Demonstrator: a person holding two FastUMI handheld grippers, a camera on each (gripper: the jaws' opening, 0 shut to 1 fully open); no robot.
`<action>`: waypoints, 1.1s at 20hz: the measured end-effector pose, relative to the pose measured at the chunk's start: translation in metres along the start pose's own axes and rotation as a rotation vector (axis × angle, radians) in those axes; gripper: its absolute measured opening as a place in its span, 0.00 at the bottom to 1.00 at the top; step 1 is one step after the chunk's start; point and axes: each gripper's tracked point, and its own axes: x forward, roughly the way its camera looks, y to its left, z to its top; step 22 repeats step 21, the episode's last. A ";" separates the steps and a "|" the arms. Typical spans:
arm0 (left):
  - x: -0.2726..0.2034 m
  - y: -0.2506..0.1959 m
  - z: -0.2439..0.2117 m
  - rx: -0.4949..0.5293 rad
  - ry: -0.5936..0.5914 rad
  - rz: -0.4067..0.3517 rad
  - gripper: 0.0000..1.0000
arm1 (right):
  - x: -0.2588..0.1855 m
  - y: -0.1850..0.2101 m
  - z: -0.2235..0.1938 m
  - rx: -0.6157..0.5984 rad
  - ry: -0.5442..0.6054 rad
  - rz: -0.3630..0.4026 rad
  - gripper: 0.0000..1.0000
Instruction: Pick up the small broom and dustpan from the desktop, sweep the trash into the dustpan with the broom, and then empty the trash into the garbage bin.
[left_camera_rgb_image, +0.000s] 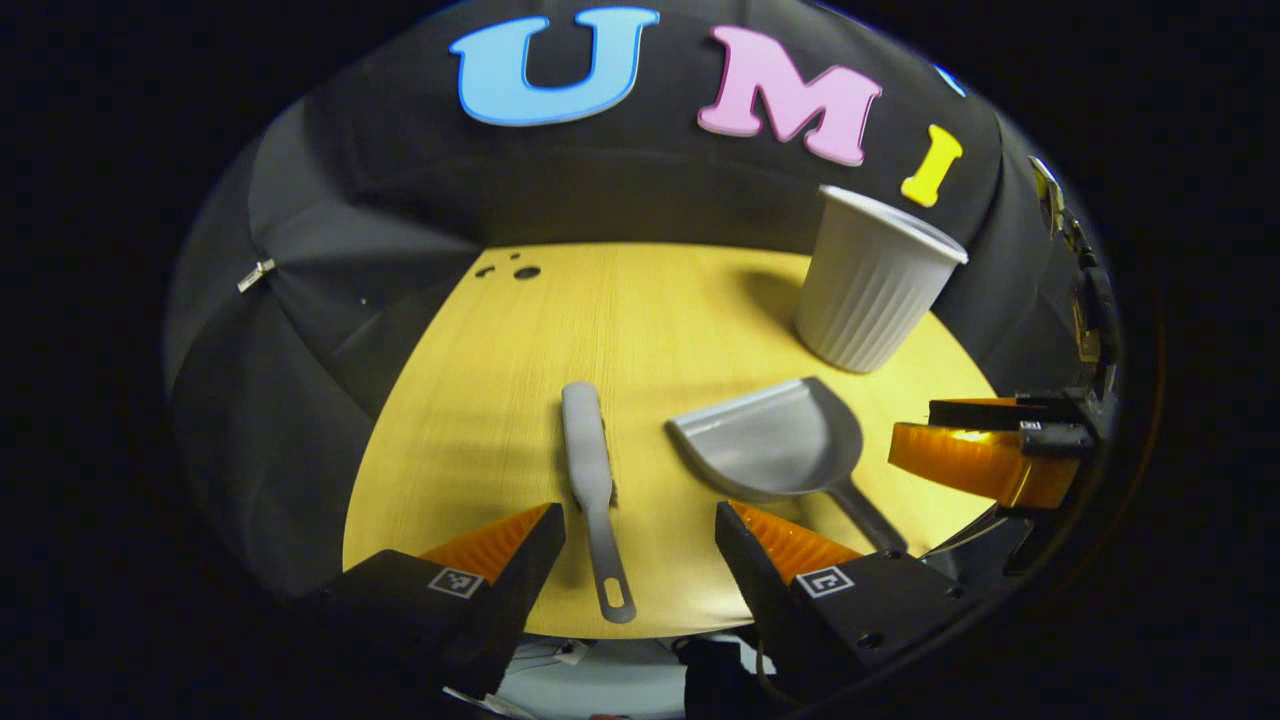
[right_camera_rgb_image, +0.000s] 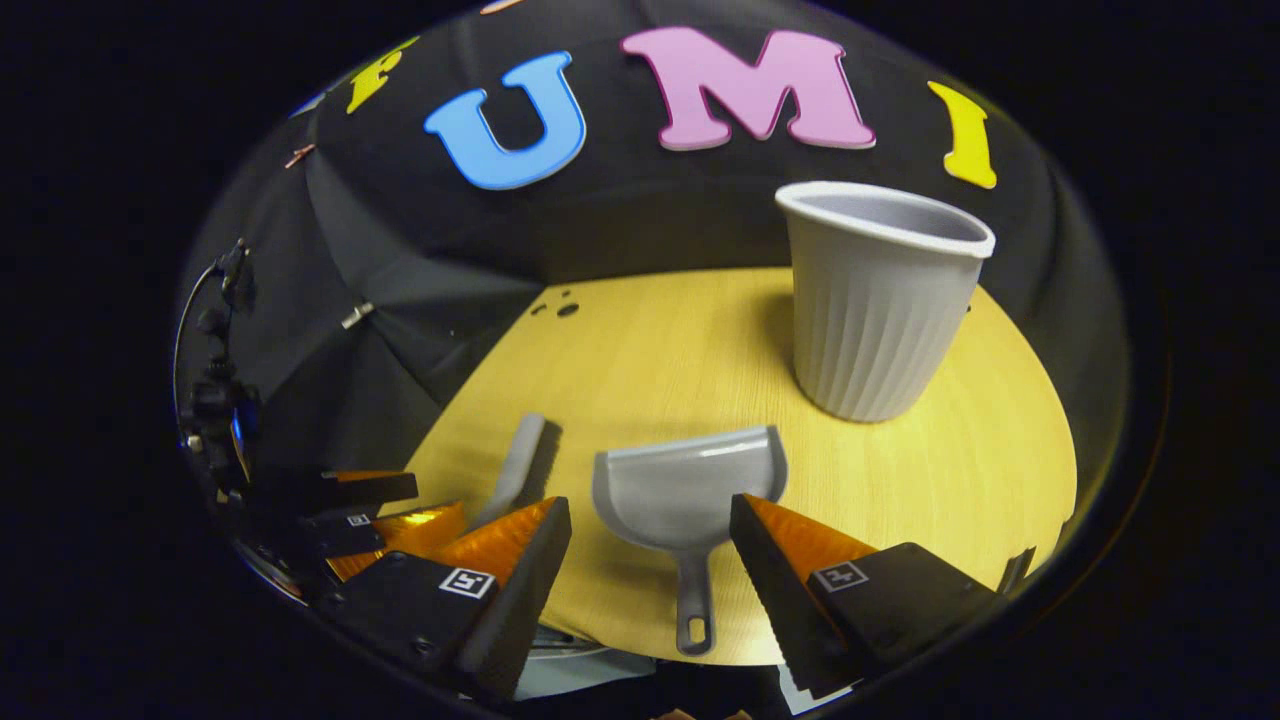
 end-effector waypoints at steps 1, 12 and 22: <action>-0.012 -0.007 0.009 0.000 -0.051 -0.025 0.97 | -0.003 0.004 0.006 0.005 -0.048 0.011 0.99; -0.104 -0.051 0.036 0.035 -0.504 0.006 0.96 | -0.077 -0.024 0.020 -0.161 -0.324 -0.068 0.99; -0.078 -0.076 0.013 0.041 -0.417 -0.079 0.96 | -0.066 -0.038 -0.003 -0.111 -0.241 -0.099 0.99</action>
